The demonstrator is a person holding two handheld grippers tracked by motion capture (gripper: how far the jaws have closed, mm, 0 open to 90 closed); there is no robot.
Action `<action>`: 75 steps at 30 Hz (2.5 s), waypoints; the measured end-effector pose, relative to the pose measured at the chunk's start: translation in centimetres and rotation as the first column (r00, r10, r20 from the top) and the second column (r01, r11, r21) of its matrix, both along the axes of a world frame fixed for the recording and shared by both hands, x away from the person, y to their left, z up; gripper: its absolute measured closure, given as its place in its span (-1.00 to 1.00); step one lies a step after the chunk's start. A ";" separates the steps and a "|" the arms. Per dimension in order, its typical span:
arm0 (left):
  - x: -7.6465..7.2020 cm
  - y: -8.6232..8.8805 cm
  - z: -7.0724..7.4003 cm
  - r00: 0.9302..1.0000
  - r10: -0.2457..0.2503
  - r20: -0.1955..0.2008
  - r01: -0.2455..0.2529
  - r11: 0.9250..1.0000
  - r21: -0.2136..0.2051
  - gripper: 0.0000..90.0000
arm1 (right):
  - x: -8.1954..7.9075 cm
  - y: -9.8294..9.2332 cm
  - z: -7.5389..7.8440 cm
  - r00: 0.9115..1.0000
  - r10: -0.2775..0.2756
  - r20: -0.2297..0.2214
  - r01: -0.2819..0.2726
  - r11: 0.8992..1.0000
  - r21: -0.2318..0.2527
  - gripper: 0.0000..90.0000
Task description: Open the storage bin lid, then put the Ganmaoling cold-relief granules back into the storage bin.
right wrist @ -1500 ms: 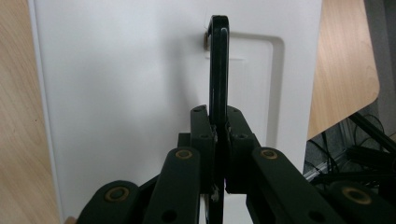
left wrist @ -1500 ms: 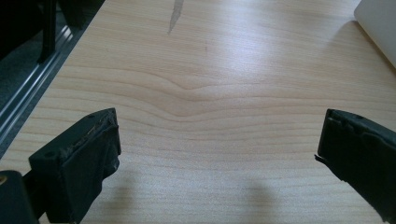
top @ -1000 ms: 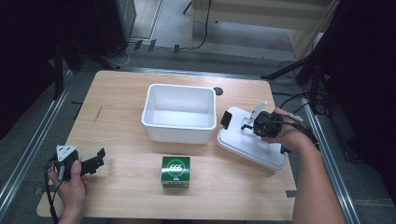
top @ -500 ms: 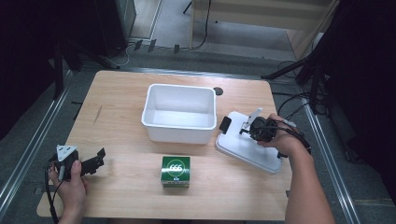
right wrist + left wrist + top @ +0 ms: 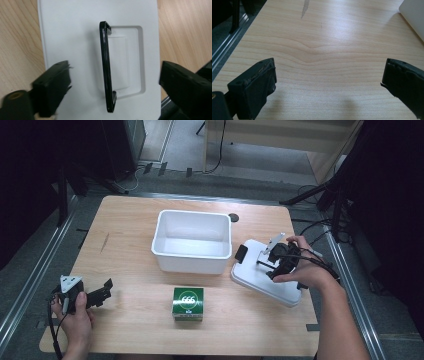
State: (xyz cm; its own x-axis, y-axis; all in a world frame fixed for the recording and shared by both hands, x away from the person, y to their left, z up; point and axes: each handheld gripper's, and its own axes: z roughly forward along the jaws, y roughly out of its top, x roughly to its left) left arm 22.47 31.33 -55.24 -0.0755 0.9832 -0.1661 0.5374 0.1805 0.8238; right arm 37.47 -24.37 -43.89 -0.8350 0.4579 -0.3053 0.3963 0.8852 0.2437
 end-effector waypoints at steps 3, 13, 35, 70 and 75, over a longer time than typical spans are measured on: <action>0.0 0.0 0.0 1.000 0.000 0.000 0.000 1.000 0.000 -1.00 | -0.7 0.3 0.9 1.000 0.001 -0.026 0.000 1.000 0.024 -1.00; 0.0 0.0 0.0 1.000 0.000 0.000 0.000 1.000 0.002 -1.00 | -3.1 2.9 2.6 0.995 0.094 -0.018 -0.092 0.994 0.066 -1.00; 0.0 0.0 0.0 1.000 0.001 -0.003 -0.001 1.000 -0.001 -1.00 | -6.5 10.8 3.3 0.965 0.263 -0.001 -0.263 0.964 0.049 -1.00; 0.0 -0.1 0.0 1.000 0.003 0.007 -0.003 1.000 0.008 -1.00 | -9.8 19.8 0.6 0.875 0.478 -0.079 -0.473 0.878 0.076 -1.00; 0.0 -0.2 0.0 1.000 0.003 0.009 -0.003 1.000 0.011 -1.00 | -10.1 20.9 -0.3 0.858 0.505 -0.097 -0.499 0.863 0.080 -1.00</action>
State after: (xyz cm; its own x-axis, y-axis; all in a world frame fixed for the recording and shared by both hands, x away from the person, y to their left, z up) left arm 22.44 31.15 -55.22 -0.0772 0.9847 -0.1560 0.5297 0.1730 0.8303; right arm 27.41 -3.52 -44.22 -0.9826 -0.0201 -0.1849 -0.0712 0.9590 0.2742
